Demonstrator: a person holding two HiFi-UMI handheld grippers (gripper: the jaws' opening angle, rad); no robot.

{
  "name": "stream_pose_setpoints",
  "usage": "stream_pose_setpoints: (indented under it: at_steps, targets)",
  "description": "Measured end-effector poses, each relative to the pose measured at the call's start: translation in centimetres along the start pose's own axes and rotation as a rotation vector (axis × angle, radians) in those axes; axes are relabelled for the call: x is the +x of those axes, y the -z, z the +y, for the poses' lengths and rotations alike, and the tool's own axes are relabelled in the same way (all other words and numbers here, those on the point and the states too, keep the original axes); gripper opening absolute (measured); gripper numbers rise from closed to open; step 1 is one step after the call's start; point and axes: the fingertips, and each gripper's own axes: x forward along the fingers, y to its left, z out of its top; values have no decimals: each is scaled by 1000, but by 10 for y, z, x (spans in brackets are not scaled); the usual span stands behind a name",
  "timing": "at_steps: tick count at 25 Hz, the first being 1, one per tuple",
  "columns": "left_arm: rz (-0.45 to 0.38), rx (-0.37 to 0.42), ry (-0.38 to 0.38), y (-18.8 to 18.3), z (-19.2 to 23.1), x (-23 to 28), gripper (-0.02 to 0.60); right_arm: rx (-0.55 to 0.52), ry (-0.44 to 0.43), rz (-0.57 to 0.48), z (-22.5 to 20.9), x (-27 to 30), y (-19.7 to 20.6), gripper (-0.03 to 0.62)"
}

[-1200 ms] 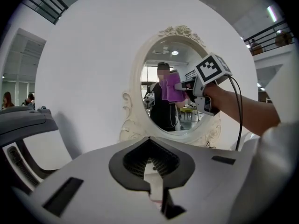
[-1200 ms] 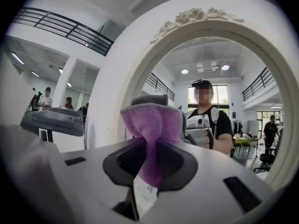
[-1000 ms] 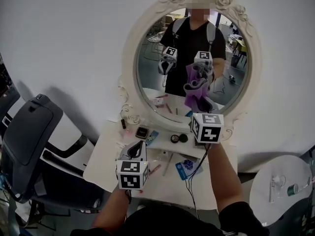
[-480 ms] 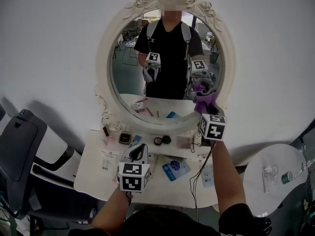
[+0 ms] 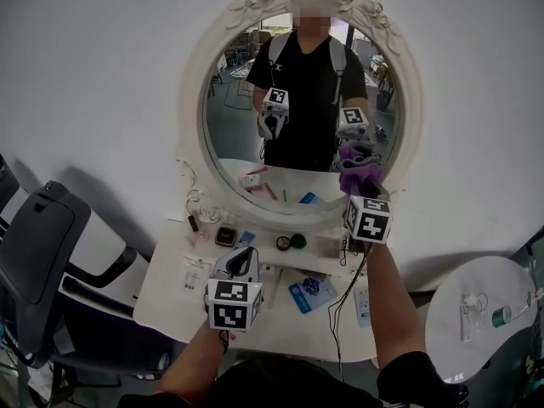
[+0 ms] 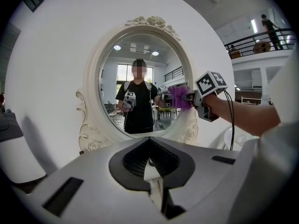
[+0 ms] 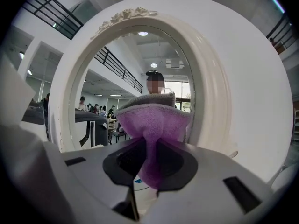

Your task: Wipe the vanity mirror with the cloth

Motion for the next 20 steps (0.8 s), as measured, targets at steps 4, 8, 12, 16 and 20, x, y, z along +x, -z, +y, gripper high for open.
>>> stream_pose_setpoints:
  at_steps: [4,8,12,16,20]
  targets:
    - [5,-12,-29,4,11,-3,-3,-37,-54,26,38,9,4,69]
    - [6,-20,-63,7,22,-11,-3,-51,-84,39,76,18,5,69]
    - [5,-34,-109,11,42,-22,-3,-51,-94,37,100,22,5,69]
    - [11,-53,-153,16,61,-32,-3,-68,-158,44,129,29,5,69]
    - [16,-56,-180,19,71,-41,-3,-77,-212,50,158,34,6,69]
